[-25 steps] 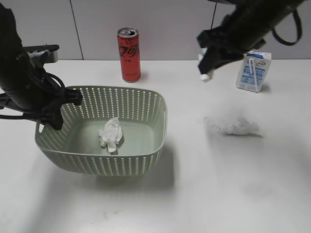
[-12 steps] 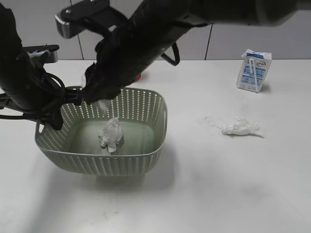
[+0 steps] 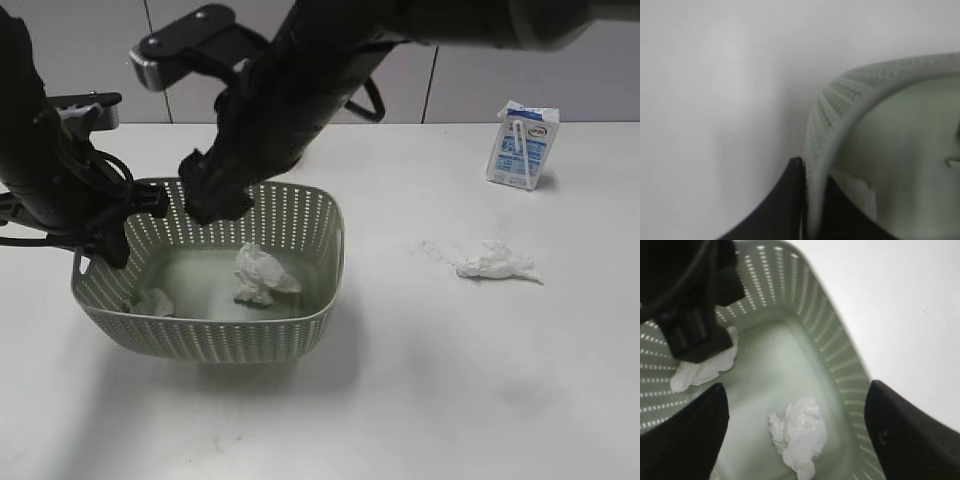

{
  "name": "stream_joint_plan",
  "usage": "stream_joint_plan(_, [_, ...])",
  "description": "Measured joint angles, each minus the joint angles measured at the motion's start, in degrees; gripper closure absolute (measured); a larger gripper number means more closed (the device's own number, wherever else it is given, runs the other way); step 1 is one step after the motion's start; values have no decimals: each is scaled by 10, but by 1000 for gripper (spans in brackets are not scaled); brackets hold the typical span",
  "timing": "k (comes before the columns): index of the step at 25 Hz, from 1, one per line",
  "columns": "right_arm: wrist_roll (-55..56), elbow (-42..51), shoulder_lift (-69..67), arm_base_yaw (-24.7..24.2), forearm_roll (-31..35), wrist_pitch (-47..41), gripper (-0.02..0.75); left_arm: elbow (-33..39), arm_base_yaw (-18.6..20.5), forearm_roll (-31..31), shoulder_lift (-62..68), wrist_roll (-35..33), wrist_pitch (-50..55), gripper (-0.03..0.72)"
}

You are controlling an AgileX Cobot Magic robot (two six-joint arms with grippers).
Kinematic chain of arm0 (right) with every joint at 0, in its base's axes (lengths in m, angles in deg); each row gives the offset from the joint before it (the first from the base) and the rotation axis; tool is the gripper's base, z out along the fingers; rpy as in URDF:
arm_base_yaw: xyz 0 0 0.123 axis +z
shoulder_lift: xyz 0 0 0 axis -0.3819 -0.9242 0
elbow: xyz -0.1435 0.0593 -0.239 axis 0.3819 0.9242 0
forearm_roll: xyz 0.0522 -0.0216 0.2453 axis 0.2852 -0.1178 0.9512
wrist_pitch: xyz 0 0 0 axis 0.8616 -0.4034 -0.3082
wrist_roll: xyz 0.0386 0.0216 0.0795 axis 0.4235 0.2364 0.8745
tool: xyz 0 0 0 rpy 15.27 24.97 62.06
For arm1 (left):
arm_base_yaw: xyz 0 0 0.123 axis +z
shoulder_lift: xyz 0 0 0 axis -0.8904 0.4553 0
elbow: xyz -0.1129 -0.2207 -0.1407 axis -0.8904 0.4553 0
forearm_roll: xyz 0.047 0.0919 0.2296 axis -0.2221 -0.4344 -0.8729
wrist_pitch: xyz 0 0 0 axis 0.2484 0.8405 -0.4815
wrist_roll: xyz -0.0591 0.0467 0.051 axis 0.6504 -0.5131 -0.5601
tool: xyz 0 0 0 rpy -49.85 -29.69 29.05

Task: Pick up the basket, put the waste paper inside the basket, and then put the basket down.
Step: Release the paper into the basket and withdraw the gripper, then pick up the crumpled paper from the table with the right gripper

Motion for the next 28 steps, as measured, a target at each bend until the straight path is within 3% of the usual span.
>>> stream_joint_plan(5, [122,-48,30,-49,-110,-99,94,0,0,0,0,0,2,687])
stream_joint_plan(13, [223,-40,39,-204,-140,-250,148,0,0,0,0,0,3,687])
stream_joint_plan(18, [280,56,36,-267,-163,-225,159,0,0,0,0,0,4,687])
stream_joint_plan(22, [314,122,6,-273,-168,-145,158,0,0,1,1,0,4,687])
stream_joint_plan(28, [405,131,-74,-273,-175,-74,160,0,0,1,1,0,7,687])
